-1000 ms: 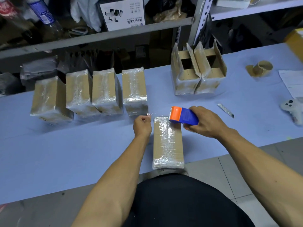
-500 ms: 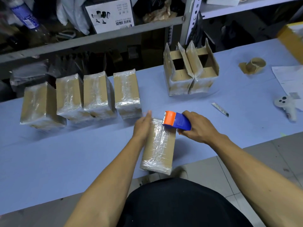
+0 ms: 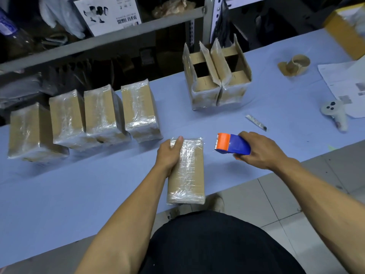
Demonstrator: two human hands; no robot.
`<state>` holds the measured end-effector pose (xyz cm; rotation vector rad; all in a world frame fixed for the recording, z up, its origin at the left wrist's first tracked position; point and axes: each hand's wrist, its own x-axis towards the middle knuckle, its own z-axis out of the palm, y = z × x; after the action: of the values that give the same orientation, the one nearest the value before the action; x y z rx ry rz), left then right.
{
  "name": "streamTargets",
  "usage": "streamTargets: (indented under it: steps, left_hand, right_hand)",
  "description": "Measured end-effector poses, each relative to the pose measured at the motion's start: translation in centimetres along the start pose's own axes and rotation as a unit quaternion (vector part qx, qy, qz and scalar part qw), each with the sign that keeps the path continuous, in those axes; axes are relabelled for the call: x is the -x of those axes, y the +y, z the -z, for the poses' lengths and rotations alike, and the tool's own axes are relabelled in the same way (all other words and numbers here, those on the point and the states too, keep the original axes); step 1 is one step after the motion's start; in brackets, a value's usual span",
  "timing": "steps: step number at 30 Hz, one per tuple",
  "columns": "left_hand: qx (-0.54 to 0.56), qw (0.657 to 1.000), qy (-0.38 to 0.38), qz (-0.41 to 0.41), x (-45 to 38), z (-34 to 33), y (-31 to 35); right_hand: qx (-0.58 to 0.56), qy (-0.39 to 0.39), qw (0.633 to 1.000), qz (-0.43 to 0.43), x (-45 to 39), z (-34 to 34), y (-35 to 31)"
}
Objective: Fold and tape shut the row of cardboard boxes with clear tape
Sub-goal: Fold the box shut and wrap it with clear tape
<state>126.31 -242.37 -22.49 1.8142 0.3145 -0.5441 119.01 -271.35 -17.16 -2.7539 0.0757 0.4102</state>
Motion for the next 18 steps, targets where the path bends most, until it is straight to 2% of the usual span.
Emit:
streamTargets:
  steps: [4, 10, 14, 18]
  left_hand:
    - [-0.008, 1.0, -0.016, -0.002, 0.4, -0.3, 0.8]
    - [-0.024, 1.0, -0.016, -0.009, 0.6, -0.2, 1.2]
    - [-0.044, 0.999, -0.016, -0.021, 1.1, -0.8, 1.2]
    - [-0.006, 1.0, 0.011, 0.008, 1.3, -0.6, 0.9]
  right_hand:
    - [0.105, 0.011, 0.994, 0.036, -1.8, -0.8, -2.8]
    - [0.22, 0.025, 0.975, 0.013, -3.3, -1.0, -5.9]
    - [0.245, -0.004, 0.969, -0.041, -3.8, -2.4, -8.3]
    - [0.25, 0.026, 0.964, -0.083, -3.8, -3.9, -6.8]
